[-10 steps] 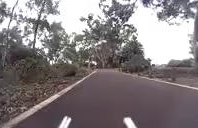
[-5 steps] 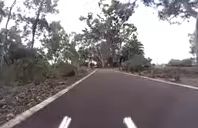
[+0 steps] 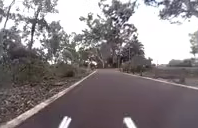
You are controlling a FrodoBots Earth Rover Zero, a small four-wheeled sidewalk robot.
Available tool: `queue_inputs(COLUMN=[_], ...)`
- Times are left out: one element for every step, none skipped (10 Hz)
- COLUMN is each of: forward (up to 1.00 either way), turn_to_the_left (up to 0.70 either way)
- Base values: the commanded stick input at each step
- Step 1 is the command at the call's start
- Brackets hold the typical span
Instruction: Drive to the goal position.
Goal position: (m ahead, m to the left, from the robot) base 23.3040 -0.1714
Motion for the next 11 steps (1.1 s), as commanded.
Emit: queue_inputs(forward=[0.60, 0.60, 0.60, 0.60, 0.60, 0.60, 0.60, 0.60, 0.60, 0.60, 0.60], turn_to_the_left=[0.00, 0.00, 0.00, 0.00, 0.00, 0.00, 0.00, 0.00, 0.00, 0.00, 0.00])
